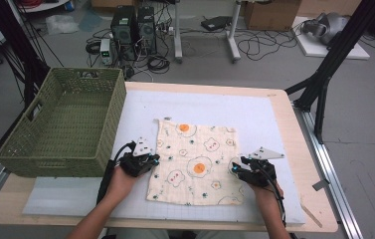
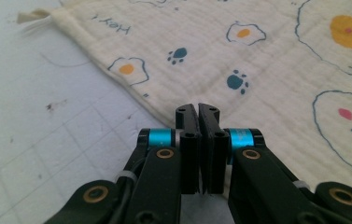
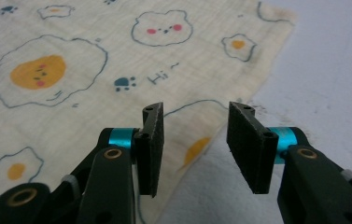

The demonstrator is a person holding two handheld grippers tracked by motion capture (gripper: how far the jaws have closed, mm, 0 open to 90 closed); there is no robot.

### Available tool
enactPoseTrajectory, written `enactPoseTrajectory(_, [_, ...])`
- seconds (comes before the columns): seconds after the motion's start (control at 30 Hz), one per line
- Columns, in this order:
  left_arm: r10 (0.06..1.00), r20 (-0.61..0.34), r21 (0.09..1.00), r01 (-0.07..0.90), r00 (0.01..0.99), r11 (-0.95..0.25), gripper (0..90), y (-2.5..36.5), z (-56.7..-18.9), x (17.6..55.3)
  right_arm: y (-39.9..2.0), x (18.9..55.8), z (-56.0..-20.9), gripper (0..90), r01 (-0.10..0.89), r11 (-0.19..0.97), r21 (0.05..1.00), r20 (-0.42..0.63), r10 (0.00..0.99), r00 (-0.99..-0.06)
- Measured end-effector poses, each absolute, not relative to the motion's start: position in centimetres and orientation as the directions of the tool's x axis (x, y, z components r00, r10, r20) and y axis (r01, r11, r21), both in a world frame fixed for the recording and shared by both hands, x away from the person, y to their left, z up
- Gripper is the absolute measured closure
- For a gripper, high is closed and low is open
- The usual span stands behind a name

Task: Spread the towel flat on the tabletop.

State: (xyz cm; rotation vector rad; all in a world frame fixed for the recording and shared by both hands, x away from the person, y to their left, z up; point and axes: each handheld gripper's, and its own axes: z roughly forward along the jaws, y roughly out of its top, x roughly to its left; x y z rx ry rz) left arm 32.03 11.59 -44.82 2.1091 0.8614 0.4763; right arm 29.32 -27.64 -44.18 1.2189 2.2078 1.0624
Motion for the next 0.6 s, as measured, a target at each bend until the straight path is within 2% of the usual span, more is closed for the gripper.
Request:
enactPoseTrajectory(0.1, [0.727, 0.053, 0.782, 0.424, 0.684, -0.456, 87.3, 12.8, -44.7, 31.4, -26.8, 29.3, -44.8, 56.3, 0.546, 0.375, 0.750, 0.008, 0.819, -0.574])
enactPoseTrajectory(0.17, [0.735, 0.034, 0.787, 0.435, 0.677, -0.437, 87.3, 13.6, -44.8, 31.1, -26.7, 29.4, -44.9, 54.7, 0.548, 0.359, 0.756, 0.025, 0.820, -0.571])
enactPoseTrajectory(0.23, [0.739, 0.013, 0.792, 0.444, 0.673, -0.418, 87.1, 14.0, -44.8, 31.0, -26.5, 29.4, -44.9, 56.9, 0.553, 0.356, 0.754, 0.033, 0.819, -0.572])
enactPoseTrajectory(0.27, [0.738, 0.008, 0.795, 0.444, 0.674, -0.414, 86.6, 14.0, -44.9, 31.0, -26.5, 29.4, -44.9, 62.1, 0.555, 0.356, 0.752, 0.033, 0.820, -0.571])
enactPoseTrajectory(0.33, [0.733, 0.005, 0.800, 0.437, 0.680, -0.411, 80.7, 13.7, -45.0, 30.9, -26.4, 29.2, -44.6, 82.0, 0.553, 0.381, 0.741, 0.032, 0.803, -0.595])
enactPoseTrajectory(0.37, [0.733, 0.007, 0.803, 0.434, 0.680, -0.409, 76.4, 13.7, -45.0, 30.9, -26.3, 29.0, -44.5, 86.1, 0.547, 0.402, 0.734, 0.015, 0.796, -0.605])
enactPoseTrajectory(0.4, [0.734, -0.005, 0.808, 0.435, 0.679, -0.397, 70.5, 13.8, -45.0, 30.9, -26.2, 28.9, -44.4, 86.6, 0.541, 0.417, 0.730, -0.007, 0.796, -0.605])
enactPoseTrajectory(0.53, [0.748, -0.021, 0.827, 0.431, 0.664, -0.360, 60.8, 14.2, -44.8, 31.0, -26.4, 28.3, -44.1, 84.5, 0.551, 0.436, 0.712, -0.038, 0.807, -0.589])
enactPoseTrajectory(0.6, [0.756, -0.041, 0.842, 0.430, 0.654, -0.327, 52.1, 14.3, -44.7, 31.1, -26.6, 28.0, -44.0, 64.3, 0.541, 0.442, 0.715, -0.078, 0.820, -0.567])
